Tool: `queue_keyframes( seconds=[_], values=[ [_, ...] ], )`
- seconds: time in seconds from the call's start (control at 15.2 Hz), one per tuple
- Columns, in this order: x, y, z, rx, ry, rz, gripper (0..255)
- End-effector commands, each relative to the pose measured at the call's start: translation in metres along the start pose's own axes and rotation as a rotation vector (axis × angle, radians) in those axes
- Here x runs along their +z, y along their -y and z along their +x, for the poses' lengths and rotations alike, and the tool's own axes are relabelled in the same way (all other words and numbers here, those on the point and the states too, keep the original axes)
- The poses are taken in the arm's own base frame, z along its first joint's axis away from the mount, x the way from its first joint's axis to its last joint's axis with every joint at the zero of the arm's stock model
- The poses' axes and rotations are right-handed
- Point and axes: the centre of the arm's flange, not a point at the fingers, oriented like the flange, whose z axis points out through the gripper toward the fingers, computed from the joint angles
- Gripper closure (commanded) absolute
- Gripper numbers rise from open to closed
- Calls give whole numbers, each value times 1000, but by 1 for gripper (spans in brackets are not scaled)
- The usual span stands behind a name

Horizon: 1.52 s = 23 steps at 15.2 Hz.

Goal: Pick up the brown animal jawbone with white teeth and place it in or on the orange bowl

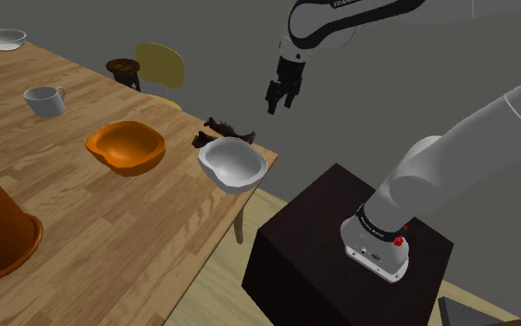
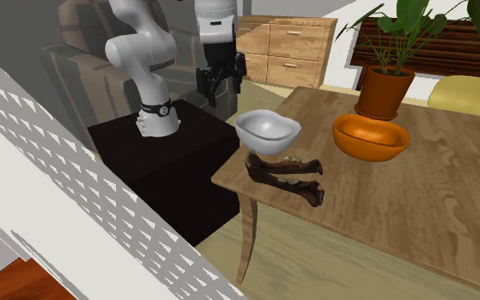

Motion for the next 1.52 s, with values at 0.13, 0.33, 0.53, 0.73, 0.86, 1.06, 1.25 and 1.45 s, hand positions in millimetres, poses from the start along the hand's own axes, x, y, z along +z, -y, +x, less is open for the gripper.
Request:
queue_keyframes(
  seconds=[0.13, 0.33, 0.53, 0.73, 0.86, 1.06, 1.25, 1.45],
  values=[
    [39, -2, 37, -29, -11, -5, 0],
    [65, -3, 65, -50, -18, -7, 0],
    [92, -3, 94, -71, -25, -10, 0],
    [118, -2, 122, -93, -32, -13, 0],
    [136, -2, 141, -107, -37, -15, 0],
    [160, -1, 168, -127, -43, -18, 0],
    [176, -1, 169, -127, -43, -18, 0],
    [192, -1, 170, -127, -43, -18, 0]
  ],
)
